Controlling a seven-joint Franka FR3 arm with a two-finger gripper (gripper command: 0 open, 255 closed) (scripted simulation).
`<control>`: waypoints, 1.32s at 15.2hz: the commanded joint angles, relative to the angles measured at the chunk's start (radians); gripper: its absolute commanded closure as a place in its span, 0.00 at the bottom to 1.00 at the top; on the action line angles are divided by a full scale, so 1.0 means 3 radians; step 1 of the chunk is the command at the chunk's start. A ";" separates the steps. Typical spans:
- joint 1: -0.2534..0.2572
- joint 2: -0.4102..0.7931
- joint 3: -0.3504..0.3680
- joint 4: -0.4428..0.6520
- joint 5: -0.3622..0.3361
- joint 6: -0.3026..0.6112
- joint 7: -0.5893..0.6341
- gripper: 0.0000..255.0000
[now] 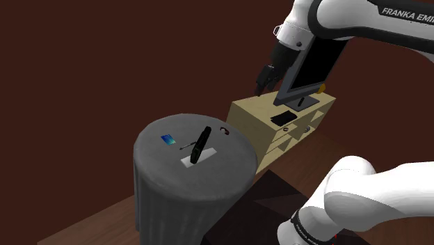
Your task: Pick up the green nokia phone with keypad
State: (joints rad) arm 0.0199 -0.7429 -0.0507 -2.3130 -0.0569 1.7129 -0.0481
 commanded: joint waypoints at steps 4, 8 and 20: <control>-0.0068 0.0199 0.0069 -0.0148 0.0084 0.0313 0.0333 0.00; -0.0151 0.0526 0.0155 -0.0281 0.0191 0.0735 0.0761 0.00; -0.0339 0.1831 0.0317 -0.0256 0.0464 0.1937 0.1938 0.00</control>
State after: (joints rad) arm -0.0776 -0.2220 0.0427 -2.3889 0.0753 2.2647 0.5038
